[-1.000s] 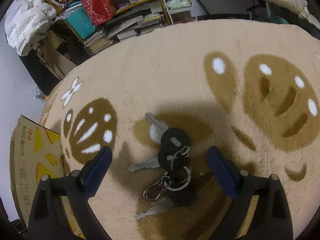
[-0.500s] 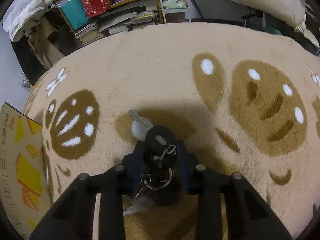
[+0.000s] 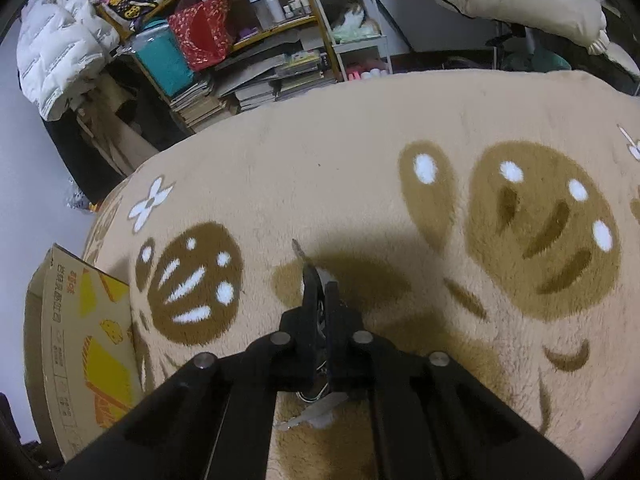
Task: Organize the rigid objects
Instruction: 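Lift the key ring with the right tool and carry it over the box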
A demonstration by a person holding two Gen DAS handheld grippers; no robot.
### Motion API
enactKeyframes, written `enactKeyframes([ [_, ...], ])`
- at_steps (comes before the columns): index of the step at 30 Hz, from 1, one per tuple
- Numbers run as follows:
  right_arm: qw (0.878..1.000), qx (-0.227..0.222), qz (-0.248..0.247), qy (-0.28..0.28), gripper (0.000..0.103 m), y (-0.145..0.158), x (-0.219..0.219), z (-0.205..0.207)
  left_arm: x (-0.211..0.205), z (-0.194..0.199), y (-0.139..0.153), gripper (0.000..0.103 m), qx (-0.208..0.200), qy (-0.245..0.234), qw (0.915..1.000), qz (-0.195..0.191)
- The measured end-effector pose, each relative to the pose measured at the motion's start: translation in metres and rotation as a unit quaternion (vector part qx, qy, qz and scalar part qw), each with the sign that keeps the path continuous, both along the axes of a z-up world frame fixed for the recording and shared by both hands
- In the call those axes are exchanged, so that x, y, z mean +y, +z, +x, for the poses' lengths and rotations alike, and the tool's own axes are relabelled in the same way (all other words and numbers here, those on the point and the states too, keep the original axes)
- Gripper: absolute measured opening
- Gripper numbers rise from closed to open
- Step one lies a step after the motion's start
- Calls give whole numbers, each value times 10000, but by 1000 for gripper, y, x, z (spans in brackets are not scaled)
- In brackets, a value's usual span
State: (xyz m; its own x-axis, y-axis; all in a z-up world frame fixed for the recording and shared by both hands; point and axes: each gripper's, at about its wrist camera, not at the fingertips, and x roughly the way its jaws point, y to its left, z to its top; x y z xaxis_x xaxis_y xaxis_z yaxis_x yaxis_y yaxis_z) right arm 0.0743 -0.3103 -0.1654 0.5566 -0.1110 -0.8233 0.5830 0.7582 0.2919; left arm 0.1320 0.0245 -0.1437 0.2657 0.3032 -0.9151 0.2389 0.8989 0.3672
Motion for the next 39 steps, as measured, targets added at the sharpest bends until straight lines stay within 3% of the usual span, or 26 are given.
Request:
enactKeyframes([
  [8,9996,-254,127,11,3,6,0,2,3,0,0,32,-1,-3,10000,5],
  [25,9918,-1200,-59,430,3,61,26,6,3,0,0,33,0,-3,10000,8],
  [39,9653,-2246,-412,1270,3,137,86,13,4,0,-1,33,1,-5,10000,13],
])
